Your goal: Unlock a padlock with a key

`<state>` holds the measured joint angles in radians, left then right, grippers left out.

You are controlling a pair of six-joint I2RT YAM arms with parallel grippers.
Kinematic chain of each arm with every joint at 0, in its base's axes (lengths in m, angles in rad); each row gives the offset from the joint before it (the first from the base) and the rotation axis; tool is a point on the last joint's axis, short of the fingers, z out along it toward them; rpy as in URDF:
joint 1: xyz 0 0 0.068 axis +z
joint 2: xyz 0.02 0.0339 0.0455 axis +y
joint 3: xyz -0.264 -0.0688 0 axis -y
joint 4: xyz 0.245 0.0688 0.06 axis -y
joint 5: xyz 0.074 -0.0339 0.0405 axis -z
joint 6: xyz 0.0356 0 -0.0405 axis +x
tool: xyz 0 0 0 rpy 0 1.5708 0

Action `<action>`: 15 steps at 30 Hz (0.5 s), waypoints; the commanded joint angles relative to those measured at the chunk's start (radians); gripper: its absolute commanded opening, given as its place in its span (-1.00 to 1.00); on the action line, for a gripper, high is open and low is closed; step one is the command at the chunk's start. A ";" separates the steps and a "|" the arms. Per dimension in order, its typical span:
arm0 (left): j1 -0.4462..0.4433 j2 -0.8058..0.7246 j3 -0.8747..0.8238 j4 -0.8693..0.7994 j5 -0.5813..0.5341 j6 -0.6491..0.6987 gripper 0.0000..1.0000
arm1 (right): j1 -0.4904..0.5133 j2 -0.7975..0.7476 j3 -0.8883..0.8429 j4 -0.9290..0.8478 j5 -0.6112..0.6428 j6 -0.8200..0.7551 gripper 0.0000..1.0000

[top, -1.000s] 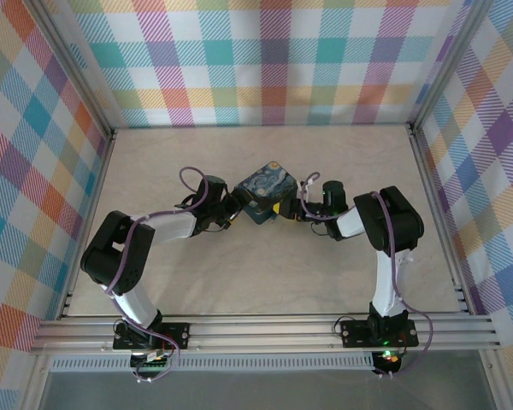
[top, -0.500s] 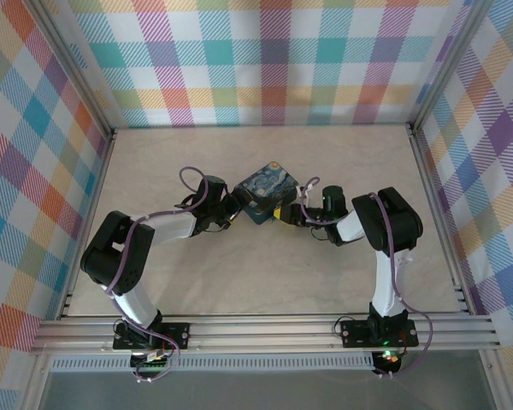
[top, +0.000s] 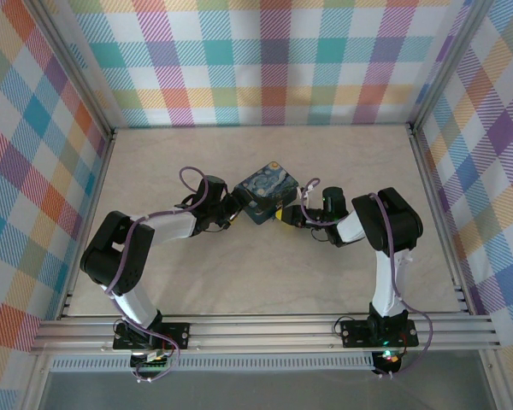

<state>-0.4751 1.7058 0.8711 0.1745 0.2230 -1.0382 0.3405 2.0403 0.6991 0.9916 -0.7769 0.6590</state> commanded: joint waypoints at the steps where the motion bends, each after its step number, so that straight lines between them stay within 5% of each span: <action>1: -0.006 -0.018 -0.015 -0.067 -0.006 0.018 0.49 | -0.011 -0.033 -0.013 -0.001 0.014 -0.020 -0.40; 15: -0.005 -0.097 0.023 -0.173 -0.058 0.095 0.49 | -0.064 -0.076 -0.015 -0.031 0.008 -0.051 0.16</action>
<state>-0.4751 1.6726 0.8719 0.1135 0.2096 -1.0073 0.2779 1.9903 0.6697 0.9798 -0.7616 0.6361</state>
